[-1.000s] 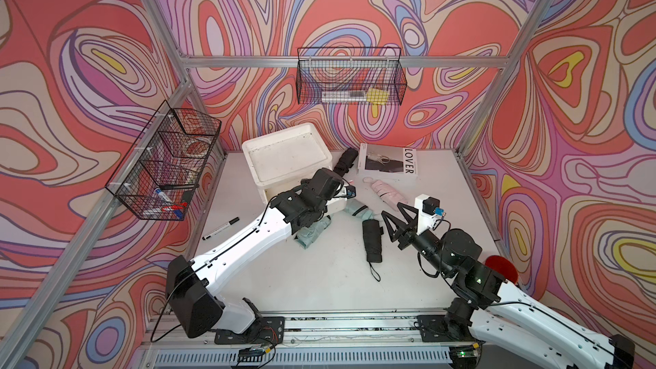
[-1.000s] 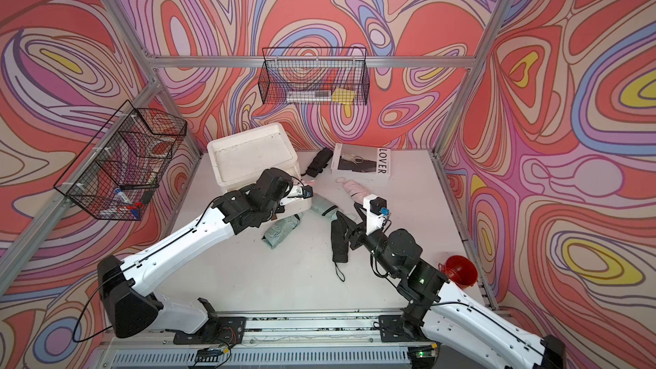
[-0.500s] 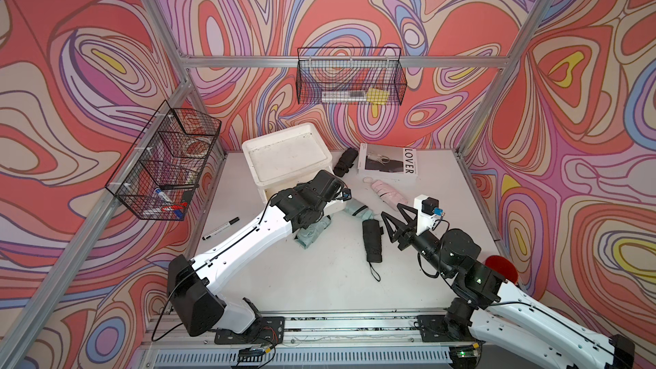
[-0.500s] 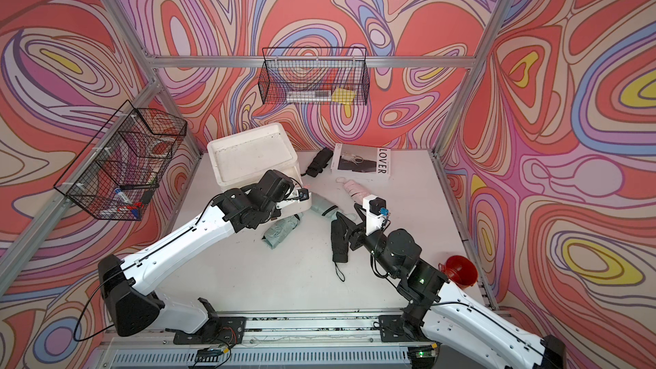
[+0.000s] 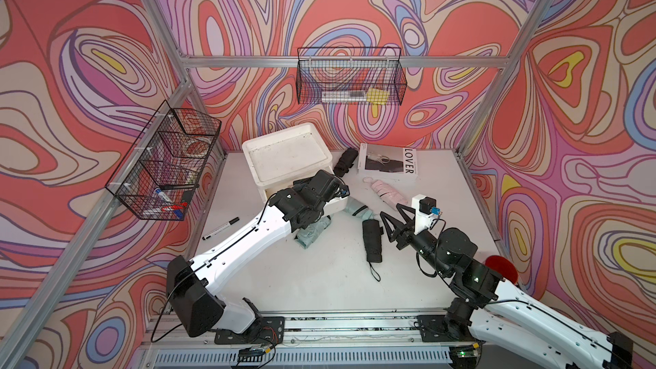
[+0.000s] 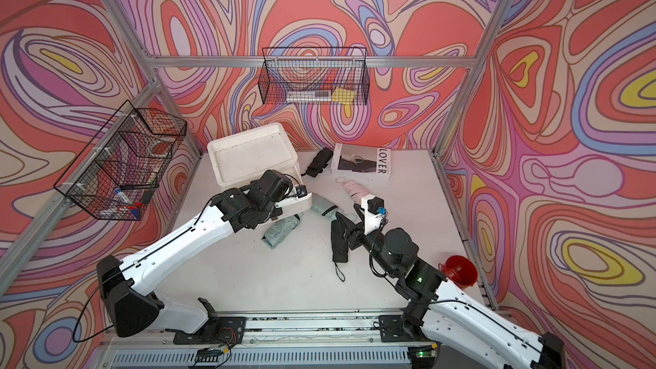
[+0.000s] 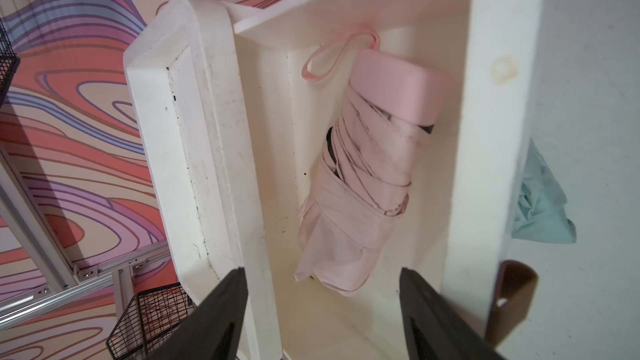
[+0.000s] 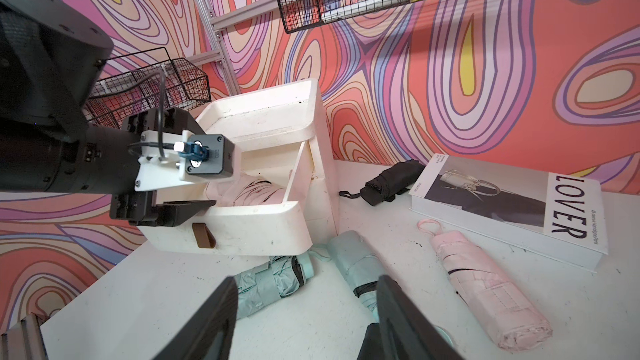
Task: Place the umbrella in the drawer by color
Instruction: Place the umbrella in the drawer.
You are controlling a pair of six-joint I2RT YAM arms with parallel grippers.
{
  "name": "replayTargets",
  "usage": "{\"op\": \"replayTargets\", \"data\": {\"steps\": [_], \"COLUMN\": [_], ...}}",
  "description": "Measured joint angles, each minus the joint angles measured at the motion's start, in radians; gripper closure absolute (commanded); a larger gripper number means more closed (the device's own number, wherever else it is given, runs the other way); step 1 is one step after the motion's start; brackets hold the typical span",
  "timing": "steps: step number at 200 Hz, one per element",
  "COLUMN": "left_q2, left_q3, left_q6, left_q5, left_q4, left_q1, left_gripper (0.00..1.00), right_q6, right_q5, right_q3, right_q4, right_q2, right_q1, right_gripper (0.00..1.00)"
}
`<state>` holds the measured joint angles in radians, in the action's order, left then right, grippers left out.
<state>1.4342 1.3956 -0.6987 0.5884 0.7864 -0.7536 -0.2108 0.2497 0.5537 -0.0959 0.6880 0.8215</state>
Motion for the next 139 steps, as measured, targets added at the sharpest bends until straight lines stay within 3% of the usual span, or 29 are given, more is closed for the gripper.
{"op": "replayTargets", "data": {"steps": [46,69,110,139], "left_q2": [-0.1,-0.223,-0.432,-0.452], "left_q3": [0.024,-0.018,-0.241,-0.335], "left_q6": [0.153,0.269,0.456,0.57], "left_q5": [-0.113,-0.142,-0.177,-0.226], "left_q4": [-0.018,-0.136,-0.402,-0.472], "left_q1": [0.0,0.0,0.0,0.0], "left_gripper": [0.13,0.08,0.01,0.01], "right_q6": [0.0,0.0,0.016,0.017], "right_q5": [0.082,0.161,0.301,0.275], "right_q3": [0.006,0.041,0.235,0.393], "right_q4": [0.009,0.045,0.145,0.248], "right_q2": [0.068,0.146,0.411,0.634], "right_q1": [0.0,0.0,-0.023,-0.138], "right_gripper": [0.33,0.31,0.24,0.21]}}
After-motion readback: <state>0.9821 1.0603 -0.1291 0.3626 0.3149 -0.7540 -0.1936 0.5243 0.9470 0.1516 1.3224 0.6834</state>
